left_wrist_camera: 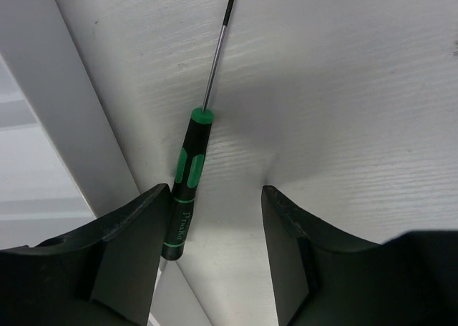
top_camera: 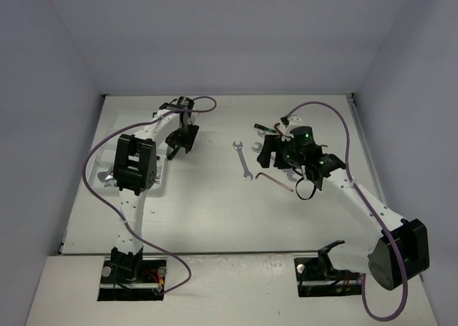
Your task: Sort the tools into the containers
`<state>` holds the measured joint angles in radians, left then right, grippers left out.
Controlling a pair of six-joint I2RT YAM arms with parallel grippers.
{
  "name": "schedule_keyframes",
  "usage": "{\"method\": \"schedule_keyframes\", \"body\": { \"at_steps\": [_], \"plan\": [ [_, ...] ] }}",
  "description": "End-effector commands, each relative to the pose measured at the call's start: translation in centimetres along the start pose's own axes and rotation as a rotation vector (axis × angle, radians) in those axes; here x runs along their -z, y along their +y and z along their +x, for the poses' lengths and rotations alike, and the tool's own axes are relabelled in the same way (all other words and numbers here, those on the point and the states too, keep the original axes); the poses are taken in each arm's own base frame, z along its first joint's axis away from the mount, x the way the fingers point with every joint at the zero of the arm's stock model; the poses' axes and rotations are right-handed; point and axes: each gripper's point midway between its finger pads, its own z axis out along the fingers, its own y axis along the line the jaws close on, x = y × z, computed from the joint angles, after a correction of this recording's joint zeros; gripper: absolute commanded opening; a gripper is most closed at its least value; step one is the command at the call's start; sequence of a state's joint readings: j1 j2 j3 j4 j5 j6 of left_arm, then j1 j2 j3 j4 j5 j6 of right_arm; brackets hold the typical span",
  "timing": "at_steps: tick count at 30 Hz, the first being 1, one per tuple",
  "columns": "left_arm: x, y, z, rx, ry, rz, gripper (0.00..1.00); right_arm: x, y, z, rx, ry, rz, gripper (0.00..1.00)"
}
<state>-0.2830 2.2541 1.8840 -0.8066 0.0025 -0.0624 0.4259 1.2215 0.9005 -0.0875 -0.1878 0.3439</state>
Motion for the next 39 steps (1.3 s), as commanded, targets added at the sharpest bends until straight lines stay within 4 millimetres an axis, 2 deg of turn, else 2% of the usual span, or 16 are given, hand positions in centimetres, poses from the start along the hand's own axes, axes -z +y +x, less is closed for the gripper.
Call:
{"method": "schedule_keyframes", "body": {
  "at_steps": [1,3,6,9,10,13,14,16,18,20,22,23,25,31,36,39],
  "plan": [
    [0.9,1.0,-0.9,0.014,-0.023,-0.008,0.47,0.1,0.3,-1.2,-0.006,-0.044,-0.014,0.75],
    [0.6,0.6,-0.6,0.014,-0.013,0.013,0.43,0.1,0.3,-1.1,-0.006,-0.041,-0.015,0.75],
    [0.5,0.1,-0.4,0.019,-0.007,0.034,0.32,-0.1,0.3,-0.9,-0.009,-0.036,-0.012,0.75],
    [1.2,-0.8,-0.4,0.031,-0.016,0.066,0.06,0.0,0.3,-1.1,-0.009,-0.040,-0.012,0.75],
    [1.6,-1.2,-0.4,0.042,-0.023,0.075,0.00,0.0,0.3,-1.2,-0.008,-0.043,-0.010,0.75],
    [3.8,-2.5,-0.9,0.058,-0.064,0.111,0.00,-0.1,0.3,-1.3,-0.008,-0.043,-0.009,0.75],
    [5.2,-2.7,-1.2,0.086,-0.089,0.124,0.00,-0.1,0.3,-1.3,-0.009,-0.042,-0.009,0.75],
    [7.0,-2.6,-1.6,0.172,-0.121,0.119,0.00,-0.1,0.3,-1.4,-0.009,-0.044,-0.007,0.75],
    [10.7,-1.3,-2.1,0.317,-0.197,0.092,0.00,-0.1,0.3,-1.5,-0.012,-0.048,-0.005,0.75],
    [12.4,0.8,-1.4,0.498,-0.229,0.058,0.00,-0.2,0.2,-1.6,-0.015,-0.051,0.001,0.75],
    [13.1,2.7,-0.4,0.669,-0.265,0.047,0.00,-0.3,0.1,-1.6,-0.016,-0.051,0.006,0.75],
    [14.7,2.8,-1.4,0.729,-0.328,0.066,0.00,-0.3,0.1,-1.7,-0.016,-0.051,0.007,0.75],
    [14.1,5.9,0.3,0.974,-0.377,0.075,0.00,-0.3,0.1,-1.7,-0.016,-0.053,0.013,0.75],
    [11.8,11.3,4.3,1.328,-0.430,-0.002,0.00,0.0,-0.1,-1.7,-0.012,-0.059,0.016,0.75],
    [11.1,14.1,3.9,1.439,-0.511,-0.052,0.02,0.1,-0.2,-1.6,-0.015,-0.064,0.023,0.75],
    [10.0,15.4,3.8,1.472,-0.483,-0.100,0.04,0.3,-0.4,-1.5,-0.017,-0.067,0.029,0.75]
  ]
}}
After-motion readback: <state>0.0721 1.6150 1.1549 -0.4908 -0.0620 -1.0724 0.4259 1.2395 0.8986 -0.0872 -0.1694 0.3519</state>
